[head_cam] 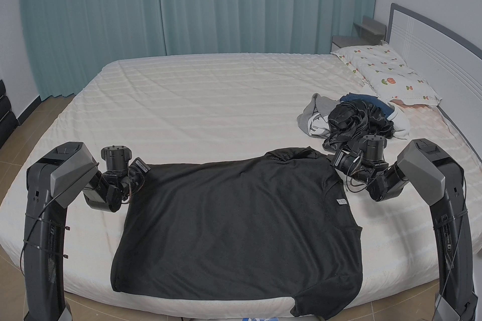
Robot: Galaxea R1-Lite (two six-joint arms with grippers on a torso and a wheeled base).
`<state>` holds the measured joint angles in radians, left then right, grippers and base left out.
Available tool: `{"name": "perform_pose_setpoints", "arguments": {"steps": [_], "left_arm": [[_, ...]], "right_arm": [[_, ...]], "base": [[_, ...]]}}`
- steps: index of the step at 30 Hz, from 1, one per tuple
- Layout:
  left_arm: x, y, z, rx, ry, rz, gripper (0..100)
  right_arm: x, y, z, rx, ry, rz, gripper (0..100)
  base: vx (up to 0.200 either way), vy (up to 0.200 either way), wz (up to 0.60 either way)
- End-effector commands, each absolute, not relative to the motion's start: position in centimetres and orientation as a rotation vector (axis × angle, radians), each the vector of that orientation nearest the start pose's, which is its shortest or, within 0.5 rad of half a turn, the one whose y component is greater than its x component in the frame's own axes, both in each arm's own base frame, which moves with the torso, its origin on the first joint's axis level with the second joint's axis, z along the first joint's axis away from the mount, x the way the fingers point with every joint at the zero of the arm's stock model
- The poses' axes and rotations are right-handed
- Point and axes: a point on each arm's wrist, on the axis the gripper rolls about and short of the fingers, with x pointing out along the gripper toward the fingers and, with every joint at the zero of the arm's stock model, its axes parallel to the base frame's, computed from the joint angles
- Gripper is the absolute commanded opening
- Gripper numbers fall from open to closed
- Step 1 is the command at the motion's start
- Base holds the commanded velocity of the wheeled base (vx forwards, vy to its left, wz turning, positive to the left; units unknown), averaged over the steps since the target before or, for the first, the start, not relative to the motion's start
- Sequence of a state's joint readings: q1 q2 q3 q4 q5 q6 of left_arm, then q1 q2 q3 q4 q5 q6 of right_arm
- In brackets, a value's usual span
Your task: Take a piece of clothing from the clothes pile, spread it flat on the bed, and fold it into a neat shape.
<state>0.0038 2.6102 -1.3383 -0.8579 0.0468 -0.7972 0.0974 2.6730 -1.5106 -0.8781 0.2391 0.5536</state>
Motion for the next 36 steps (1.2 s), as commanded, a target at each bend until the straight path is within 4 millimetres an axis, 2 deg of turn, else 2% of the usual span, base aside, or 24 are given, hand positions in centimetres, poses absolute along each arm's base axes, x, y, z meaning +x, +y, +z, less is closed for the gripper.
{"name": "perform_pose_setpoints", "arguments": {"steps": [1,5,9,16,24,36], "left_arm": [[47.7,0.6,-2.8,-0.781,0.351,0.225,0],[47.9,1.0,-1.3,-0.782,0.283,0.240,0],[48.1,1.3,-0.4,-0.785,0.217,0.237,0],[48.2,1.3,-0.8,-0.783,0.193,0.249,0],[48.2,1.3,-2.7,-0.775,0.229,0.261,0],[48.5,1.2,-3.1,-0.773,0.220,0.262,0]], "right_arm": [[50.1,5.2,-2.2,0.565,0.358,0.245,0],[50.3,4.6,-0.6,0.579,0.273,0.255,0],[50.9,4.3,0.0,0.587,0.207,0.261,0],[50.9,4.8,-1.3,0.584,0.228,0.261,0],[50.9,4.9,-2.4,0.578,0.272,0.252,0],[52.5,5.1,-3.0,0.573,0.229,0.226,0]], "base": [[0.000,0.000,0.00],[0.000,0.000,0.00],[0.000,0.000,0.00],[0.000,0.000,0.00],[0.000,0.000,0.00],[0.000,0.000,0.00]]}}
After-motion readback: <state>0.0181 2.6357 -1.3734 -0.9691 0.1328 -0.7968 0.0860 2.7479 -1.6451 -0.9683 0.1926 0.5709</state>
